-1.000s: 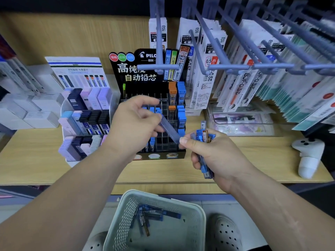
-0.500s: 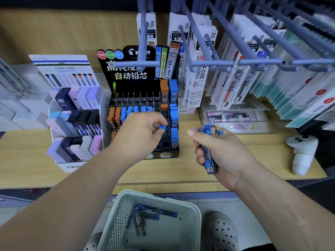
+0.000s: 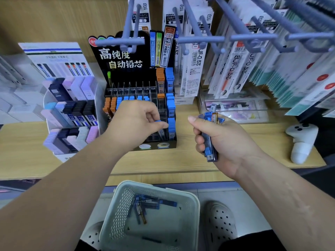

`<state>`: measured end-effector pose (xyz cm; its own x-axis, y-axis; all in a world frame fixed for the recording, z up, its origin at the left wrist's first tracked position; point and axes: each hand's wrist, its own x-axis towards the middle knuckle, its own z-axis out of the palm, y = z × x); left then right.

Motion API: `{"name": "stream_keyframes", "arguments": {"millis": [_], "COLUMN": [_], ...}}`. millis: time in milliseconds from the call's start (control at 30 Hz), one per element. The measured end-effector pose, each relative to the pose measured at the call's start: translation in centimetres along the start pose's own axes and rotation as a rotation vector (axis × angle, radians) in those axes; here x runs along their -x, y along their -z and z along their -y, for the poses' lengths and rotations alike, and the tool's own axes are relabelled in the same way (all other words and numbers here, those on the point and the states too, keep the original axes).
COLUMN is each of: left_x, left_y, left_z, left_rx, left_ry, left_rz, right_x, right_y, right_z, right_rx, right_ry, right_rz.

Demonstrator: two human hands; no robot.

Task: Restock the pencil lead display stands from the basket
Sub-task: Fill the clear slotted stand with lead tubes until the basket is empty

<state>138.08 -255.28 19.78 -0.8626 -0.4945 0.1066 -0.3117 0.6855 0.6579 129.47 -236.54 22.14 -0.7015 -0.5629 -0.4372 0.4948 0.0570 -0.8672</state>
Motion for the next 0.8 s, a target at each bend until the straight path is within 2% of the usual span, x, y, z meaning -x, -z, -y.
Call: {"name": "stream_keyframes", "arguments": {"millis": [167, 333, 467, 600, 667, 700, 733, 800], "left_x": [-0.2, -0.4, -0.5, -0.4, -0.2, -0.1, 0.1, 0.7], "left_y": [-0.5, -0.9, -1.6, -1.3, -0.6, -0.3, 0.2, 1.1], "left_z": [0.3, 0.5, 0.7, 0.5, -0.4, -1.1, -2.0, -3.4], "left_rx": [-0.075, -0.297, -0.373, -0.35, -0.248, -0.112, 0.085, 0.479], "left_ry": [-0.098, -0.315, -0.271, -0.223, -0.195, -0.151, -0.08, 0.088], "left_rz": [0.018, 0.028, 0.0, -0.002, -0.035, -0.054, -0.047, 0.076], "right_x": [0.1, 0.0, 0.3, 0.6, 0.7, 0.6, 0.6, 0.6], "right_y": [-0.1, 0.0, -0.2, -0.7, -1.0, -1.2, -1.4, -1.6], "right_z": [-0.1, 0.0, 0.2, 0.1, -0.1, -0.2, -0.2, -0.2], "right_rx": [-0.002, -0.014, -0.005, 0.063, 0.07, 0.068, 0.067, 0.07], "right_ry": [-0.009, -0.037, -0.073, -0.085, -0.085, -0.085, -0.083, -0.074], "right_rz": [0.001, 0.012, 0.147, 0.307, 0.327, 0.331, 0.333, 0.334]}}
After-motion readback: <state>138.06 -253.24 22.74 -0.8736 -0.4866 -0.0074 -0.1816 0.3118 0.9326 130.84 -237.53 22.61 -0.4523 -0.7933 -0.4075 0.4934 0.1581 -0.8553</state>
